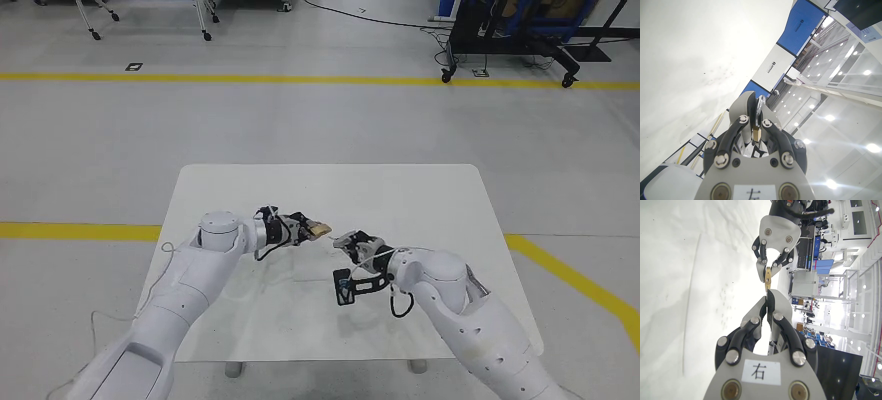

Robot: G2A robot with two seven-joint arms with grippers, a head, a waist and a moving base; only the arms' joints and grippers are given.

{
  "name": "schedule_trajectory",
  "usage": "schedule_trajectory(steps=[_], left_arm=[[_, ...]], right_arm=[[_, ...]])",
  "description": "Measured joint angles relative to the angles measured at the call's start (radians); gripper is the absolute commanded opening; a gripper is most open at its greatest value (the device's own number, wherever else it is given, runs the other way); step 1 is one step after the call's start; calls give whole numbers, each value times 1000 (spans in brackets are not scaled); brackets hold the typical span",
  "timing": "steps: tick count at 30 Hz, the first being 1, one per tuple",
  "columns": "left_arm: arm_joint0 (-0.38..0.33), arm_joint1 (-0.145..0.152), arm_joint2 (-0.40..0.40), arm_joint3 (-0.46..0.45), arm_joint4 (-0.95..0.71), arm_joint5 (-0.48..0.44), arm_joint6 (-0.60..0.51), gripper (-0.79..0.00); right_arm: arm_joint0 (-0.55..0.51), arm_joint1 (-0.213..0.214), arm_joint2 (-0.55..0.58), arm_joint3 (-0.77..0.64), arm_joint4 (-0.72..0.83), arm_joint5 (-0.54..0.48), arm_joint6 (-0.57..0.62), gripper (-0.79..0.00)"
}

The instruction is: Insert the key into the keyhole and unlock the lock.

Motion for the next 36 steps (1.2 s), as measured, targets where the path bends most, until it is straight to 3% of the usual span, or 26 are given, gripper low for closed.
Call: schedule_trajectory(steps=[10, 28, 36], left_arm=[[12, 1, -9, -19, 17, -31, 14, -785], [16, -1, -14, -23, 31, -21, 4, -785], [15, -3, -17, -18, 29, -16, 5, -785]], right_arm=[[40, -21, -40, 10, 92, -39, 151, -785], [93, -34, -95, 53, 124, -55, 216, -785], [92, -43, -129, 35, 103, -51, 311, -785]])
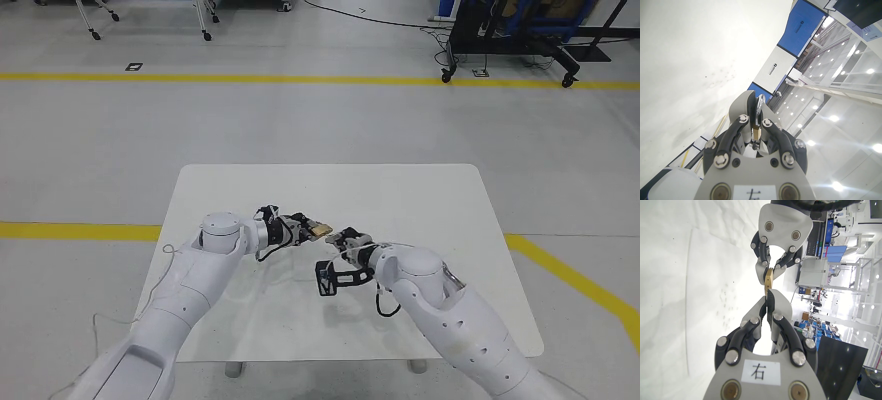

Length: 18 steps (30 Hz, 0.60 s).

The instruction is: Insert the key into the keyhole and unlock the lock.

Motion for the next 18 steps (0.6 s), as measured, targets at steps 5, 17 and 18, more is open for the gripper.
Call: schedule_trajectory(steps=[5, 17, 18], left_arm=[[0, -1, -1, 0, 3, -4, -1, -785], [1, -2, -1, -4, 17, -25, -30, -785], [1, -2, -2, -3, 17, -26, -31, -785]], right_arm=[[17, -12, -24, 12, 25, 0, 50, -785], [53, -30, -32, 55, 101, 13, 85, -446], [53, -31, -30, 55, 109, 14, 85, 0]])
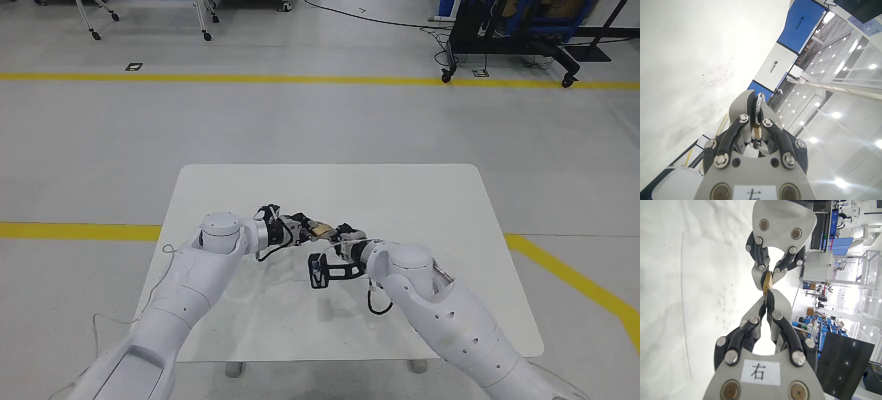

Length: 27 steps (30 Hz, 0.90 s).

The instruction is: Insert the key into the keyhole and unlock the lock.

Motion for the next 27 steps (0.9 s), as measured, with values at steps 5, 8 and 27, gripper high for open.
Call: schedule_trajectory(steps=[5, 8, 27], left_arm=[[2, 0, -9, 0, -4, -11, 7, -785], [6, 1, -14, -4, -7, -19, 9, -785], [93, 20, -106, -116, -18, -223, 75, -785]], right_arm=[[-1, 0, 7, -5, 11, -1, -3, 0], [-1, 0, 7, -5, 11, -1, -3, 0], [-139, 26, 205, 47, 351, 218, -474, -431]])
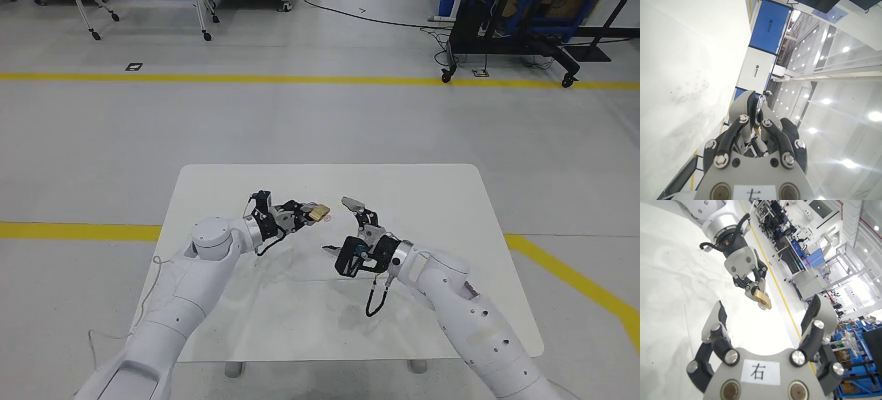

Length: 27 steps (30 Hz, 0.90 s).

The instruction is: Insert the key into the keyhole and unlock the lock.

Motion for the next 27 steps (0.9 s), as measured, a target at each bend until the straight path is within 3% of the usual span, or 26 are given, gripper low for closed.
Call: schedule_trajectory(steps=[2, 11, 27], left_arm=[[10, 2, -8, -12, 0, -1, 6, -785], [33, 7, -22, -50, 18, 1, 22, -785], [45, 8, -16, -75, 62, 19, 44, -785]], right_arm=[[-5, -1, -1, 21, 31, 9, -22, -493], [16, -20, -71, 75, 34, 97, 65, -440], [26, -21, -85, 72, -9, 117, 121, -517]])
